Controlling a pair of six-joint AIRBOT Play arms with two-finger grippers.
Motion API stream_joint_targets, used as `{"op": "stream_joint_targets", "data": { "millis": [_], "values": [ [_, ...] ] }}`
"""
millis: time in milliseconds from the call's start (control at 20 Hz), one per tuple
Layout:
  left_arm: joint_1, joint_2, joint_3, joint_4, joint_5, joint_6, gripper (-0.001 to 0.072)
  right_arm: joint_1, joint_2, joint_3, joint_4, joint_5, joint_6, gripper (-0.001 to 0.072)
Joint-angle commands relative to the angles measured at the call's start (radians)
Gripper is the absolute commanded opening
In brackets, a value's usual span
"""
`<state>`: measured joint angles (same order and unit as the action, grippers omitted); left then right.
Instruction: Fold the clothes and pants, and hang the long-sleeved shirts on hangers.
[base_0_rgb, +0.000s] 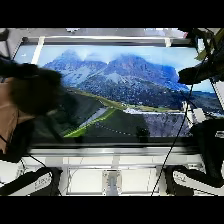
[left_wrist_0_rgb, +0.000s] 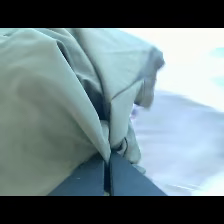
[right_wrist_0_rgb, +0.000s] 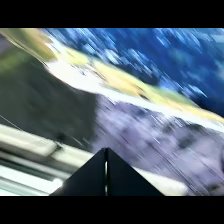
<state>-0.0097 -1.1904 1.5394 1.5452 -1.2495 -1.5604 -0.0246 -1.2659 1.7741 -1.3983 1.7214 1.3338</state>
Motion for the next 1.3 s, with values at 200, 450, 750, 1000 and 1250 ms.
{"op": "stream_joint_targets", "data": {
  "millis": [200, 450, 750, 1000, 1250],
  "values": [
    [-0.603, -0.051, -0.15, -0.184, -0.026, 0.009, 0.0024, -0.001, -0.002, 0.0, -0.098, -0.031, -0.046, 0.0006],
    [-0.726, -0.206, -0.079, -0.06, 0.06, -0.04, 0.0639, -0.03, -0.016, 0.0, -0.085, -0.088, -0.045, 0.0027],
    [-0.584, 0.008, -0.152, 0.121, -0.013, -0.123, 0.0628, -0.311, -0.037, -0.226, 0.15, -0.115, -0.047, 0.0345],
    [-0.525, 0.085, -0.59, -0.127, 0.274, -0.232, 0.0628, -0.363, -0.037, -0.621, 0.373, -0.188, -0.169, 0.0349],
    [-0.524, -0.116, -0.619, -0.422, 0.566, -0.106, 0.0628, -0.271, -0.037, -0.832, 0.38, -0.346, -0.203, 0.0599]
  ]
}}
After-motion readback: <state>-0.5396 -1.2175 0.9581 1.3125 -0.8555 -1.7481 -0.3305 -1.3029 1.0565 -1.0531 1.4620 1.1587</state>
